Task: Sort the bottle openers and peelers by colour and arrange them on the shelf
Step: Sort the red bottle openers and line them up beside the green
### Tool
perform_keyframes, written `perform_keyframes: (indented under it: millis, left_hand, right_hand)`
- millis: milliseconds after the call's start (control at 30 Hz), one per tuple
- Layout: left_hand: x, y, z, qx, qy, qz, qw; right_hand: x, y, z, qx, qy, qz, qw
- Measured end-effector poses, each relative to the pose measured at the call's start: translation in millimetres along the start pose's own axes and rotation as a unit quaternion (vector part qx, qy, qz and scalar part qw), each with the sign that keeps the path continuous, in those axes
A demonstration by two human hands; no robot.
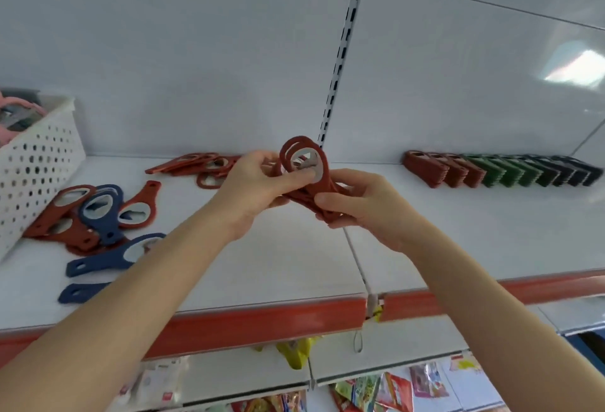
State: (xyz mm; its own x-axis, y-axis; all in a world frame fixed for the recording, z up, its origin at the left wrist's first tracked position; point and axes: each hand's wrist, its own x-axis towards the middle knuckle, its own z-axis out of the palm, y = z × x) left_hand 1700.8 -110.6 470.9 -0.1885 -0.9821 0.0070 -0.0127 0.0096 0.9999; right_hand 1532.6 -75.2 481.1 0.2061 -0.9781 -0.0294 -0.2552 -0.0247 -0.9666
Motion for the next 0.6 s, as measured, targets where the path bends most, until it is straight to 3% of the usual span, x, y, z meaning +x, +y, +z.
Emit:
perform_keyframes:
  millis: [167, 367, 433, 600]
  left_hand:
    - [12.6, -11.4, 54.8, 0.051, -0.052, 0.028, 0.997]
    - [23.0, -28.9, 94.7, 0.164, -0.055, 0.055, 0.983]
    - [20.5, -33.2, 104.7, 0.202, -0.058, 0.069, 0.975]
    - [10.6, -43.1, 122.2, 0.259, -0.028, 0.095, 0.961]
  right_hand:
    - [-2.0, 11.5, -63.4, -0.226, -0.048, -0.058, 0.971]
    - [-8.9, 51.0, -102.1, -0.34, -0.031, -0.072, 0.937]
    - [-13.9, 67.9, -106.5, -0.325, -0.003, -0.05, 0.944]
    - [-23.9, 89.0, -100.9, -0.159, 0.065, 0.032, 0.985]
